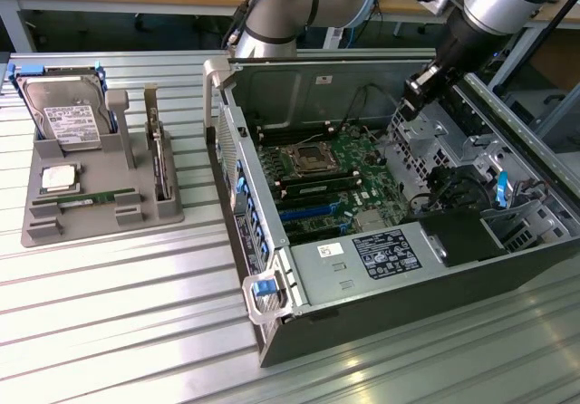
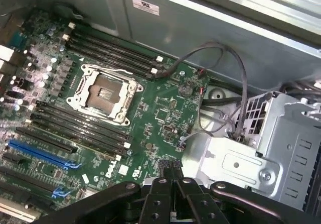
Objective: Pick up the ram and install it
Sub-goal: 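Press down the ram until it locks into place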
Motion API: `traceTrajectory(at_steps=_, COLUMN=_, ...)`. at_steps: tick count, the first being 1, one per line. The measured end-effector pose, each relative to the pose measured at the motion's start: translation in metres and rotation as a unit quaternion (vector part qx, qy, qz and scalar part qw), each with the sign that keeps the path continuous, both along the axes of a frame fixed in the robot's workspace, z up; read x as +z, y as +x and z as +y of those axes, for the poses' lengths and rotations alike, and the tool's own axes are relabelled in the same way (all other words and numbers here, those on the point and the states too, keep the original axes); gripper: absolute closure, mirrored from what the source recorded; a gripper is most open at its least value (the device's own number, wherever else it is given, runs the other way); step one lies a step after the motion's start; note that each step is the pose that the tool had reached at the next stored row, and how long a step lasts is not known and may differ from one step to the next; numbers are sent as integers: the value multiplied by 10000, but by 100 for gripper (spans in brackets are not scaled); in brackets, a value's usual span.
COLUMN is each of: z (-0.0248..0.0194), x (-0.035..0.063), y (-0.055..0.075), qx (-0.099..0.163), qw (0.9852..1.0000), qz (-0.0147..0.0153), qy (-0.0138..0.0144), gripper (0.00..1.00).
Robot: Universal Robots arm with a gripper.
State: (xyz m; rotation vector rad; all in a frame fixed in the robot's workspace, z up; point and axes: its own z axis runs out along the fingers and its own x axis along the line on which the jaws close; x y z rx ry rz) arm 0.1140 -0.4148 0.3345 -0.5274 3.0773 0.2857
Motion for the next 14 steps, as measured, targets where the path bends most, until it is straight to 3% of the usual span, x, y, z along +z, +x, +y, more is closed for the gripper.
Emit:
traceTrajectory(at_steps=2, z=0, x=-4, y=0, qx=-340, qw=9994, qz=0, qy=-46, gripper=89)
traceTrajectory(at_steps=4, z=0, x=-9, y=0, qx=-736, qw=9972, qz=0, qy=-94, gripper=89)
traceTrajectory(at_steps=5, z=0, x=-10, y=0, qx=-863, qw=9962, qz=1, qy=-104, gripper=89)
traceTrajectory(at_steps=7, z=0, x=-13, y=0, qx=-1161, qw=9932, qz=2, qy=-122, gripper=89)
traceTrajectory(at_steps=8, z=0, x=-14, y=0, qx=-1383, qw=9903, qz=5, qy=-125, gripper=89)
traceTrajectory(at_steps=14, z=0, x=-14, y=0, qx=-1390, qw=9902, qz=5, qy=-125, gripper=89)
